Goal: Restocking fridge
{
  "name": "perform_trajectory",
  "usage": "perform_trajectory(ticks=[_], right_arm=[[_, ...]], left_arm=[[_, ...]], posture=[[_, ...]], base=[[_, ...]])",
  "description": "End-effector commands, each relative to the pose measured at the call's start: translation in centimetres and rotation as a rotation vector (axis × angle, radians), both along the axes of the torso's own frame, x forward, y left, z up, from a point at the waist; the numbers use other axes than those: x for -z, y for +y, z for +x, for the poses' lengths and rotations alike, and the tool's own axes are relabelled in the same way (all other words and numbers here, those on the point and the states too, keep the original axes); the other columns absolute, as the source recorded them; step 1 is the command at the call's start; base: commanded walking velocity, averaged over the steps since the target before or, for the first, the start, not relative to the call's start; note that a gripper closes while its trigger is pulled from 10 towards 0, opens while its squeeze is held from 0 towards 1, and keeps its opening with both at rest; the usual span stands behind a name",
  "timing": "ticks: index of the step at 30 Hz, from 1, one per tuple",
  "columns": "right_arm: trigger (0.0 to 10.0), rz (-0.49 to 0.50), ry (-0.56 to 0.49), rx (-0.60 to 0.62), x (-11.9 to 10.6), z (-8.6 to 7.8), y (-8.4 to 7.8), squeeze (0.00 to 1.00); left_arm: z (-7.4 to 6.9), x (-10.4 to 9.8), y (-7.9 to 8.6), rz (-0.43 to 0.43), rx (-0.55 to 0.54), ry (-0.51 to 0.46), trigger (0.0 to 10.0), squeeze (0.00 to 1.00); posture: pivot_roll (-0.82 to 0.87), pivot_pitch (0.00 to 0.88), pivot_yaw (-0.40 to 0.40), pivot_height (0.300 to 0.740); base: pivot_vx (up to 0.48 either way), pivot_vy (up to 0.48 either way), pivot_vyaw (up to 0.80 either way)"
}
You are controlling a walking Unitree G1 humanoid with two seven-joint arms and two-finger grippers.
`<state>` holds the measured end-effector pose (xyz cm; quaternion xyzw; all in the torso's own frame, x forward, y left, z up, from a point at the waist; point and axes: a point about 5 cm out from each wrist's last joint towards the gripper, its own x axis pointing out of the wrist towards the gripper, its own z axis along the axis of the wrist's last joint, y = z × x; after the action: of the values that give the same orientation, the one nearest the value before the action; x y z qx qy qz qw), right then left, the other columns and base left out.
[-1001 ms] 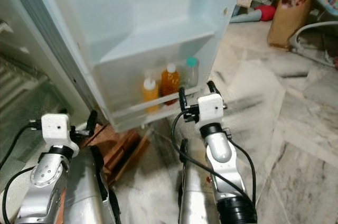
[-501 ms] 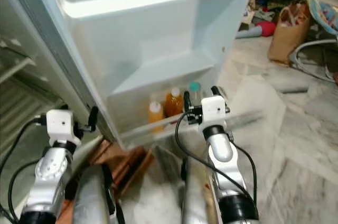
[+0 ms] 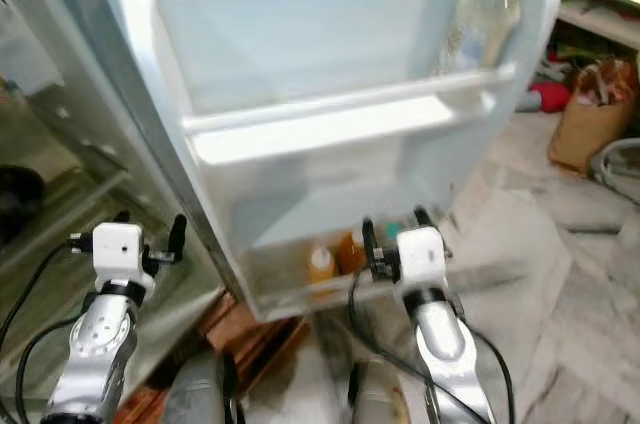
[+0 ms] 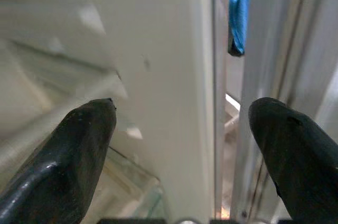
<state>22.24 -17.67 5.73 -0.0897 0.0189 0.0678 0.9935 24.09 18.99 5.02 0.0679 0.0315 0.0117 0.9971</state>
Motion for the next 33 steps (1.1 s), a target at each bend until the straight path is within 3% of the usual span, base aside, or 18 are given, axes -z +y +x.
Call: perform_trajectory(ticks=[1, 13, 26, 33], right_arm=[[10.0, 0.001, -0.018, 0.006, -0.7, 0.1, -0.4, 0.0], [10.0, 0.02, 0.049, 0.025, -0.3, -0.3, -0.7, 0.0], [10.0, 0.037, 0.043, 0.02, -0.8, 0.8, -0.3, 0.0], [10.0, 0.062, 0.02, 0.0, -1.1, 1.7, 1.1, 0.0]], left_arm=[[-0.2, -0.2, 0.0, 0.007, -0.003, -0.013, 10.0, 0.0], [-1.0, 0.0, -0.3, 0.005, 0.0, 0.007, 10.0, 0.0], [-0.8, -0.1, -0.3, 0.013, 0.006, 0.012, 10.0, 0.0], [-0.4, -0.1, 0.0, 0.019, -0.004, 0.013, 10.0, 0.0]], posture=[[-0.06, 0.0, -0.012, 0.74], [-0.06, 0.0, -0.019, 0.74], [-0.05, 0.0, -0.014, 0.74], [-0.04, 0.0, -0.005, 0.74]], base=[[0.0, 0.0, 0.0], [0.0, 0.0, 0.0], [-0.305, -0.083, 0.0], [-0.3, -0.311, 0.0]])
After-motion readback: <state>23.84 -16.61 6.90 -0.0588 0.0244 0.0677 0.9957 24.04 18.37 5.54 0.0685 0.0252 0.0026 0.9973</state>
